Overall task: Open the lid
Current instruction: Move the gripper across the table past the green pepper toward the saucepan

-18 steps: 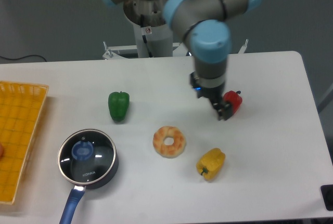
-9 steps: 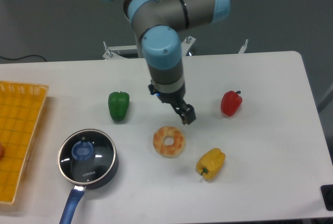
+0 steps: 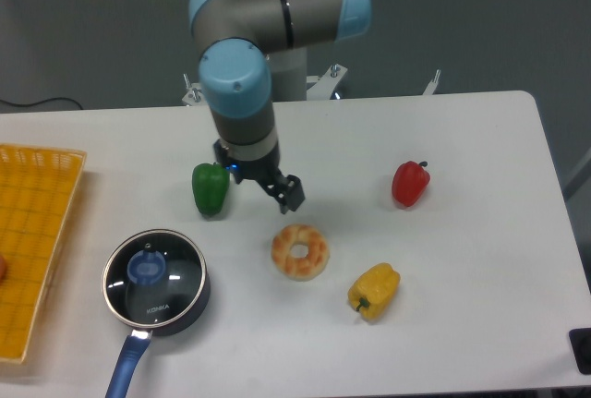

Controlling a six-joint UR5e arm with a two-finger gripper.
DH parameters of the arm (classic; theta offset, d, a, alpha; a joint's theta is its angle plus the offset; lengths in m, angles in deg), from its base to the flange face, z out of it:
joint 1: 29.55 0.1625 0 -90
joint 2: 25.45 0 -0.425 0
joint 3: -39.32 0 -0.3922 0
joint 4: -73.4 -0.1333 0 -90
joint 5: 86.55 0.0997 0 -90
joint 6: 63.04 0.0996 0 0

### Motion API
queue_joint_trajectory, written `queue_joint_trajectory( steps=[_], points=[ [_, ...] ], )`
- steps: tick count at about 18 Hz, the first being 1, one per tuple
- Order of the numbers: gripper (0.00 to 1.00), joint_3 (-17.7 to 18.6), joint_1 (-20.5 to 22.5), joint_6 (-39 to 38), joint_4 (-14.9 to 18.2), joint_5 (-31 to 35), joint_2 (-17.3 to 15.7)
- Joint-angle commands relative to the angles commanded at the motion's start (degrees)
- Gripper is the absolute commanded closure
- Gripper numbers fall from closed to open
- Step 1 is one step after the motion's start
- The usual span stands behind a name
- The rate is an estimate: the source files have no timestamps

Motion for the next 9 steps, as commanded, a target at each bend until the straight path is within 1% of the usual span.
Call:
queue_joint_trajectory(
  steps=[2, 4, 5, 9],
  points=[
    [0.00, -0.27, -1.84, -3.08, -0.17, 0.09, 0.26],
    [0.00, -0.36, -3.34, -6.07, -1.75, 0.09, 0.53],
    [0.00, -0.36, -3.96, -6.78, -2.02, 0.09, 0.70],
    [0.00, -0.36, -4.49, -8.19, -2.11, 0.18, 1.49]
  ],
)
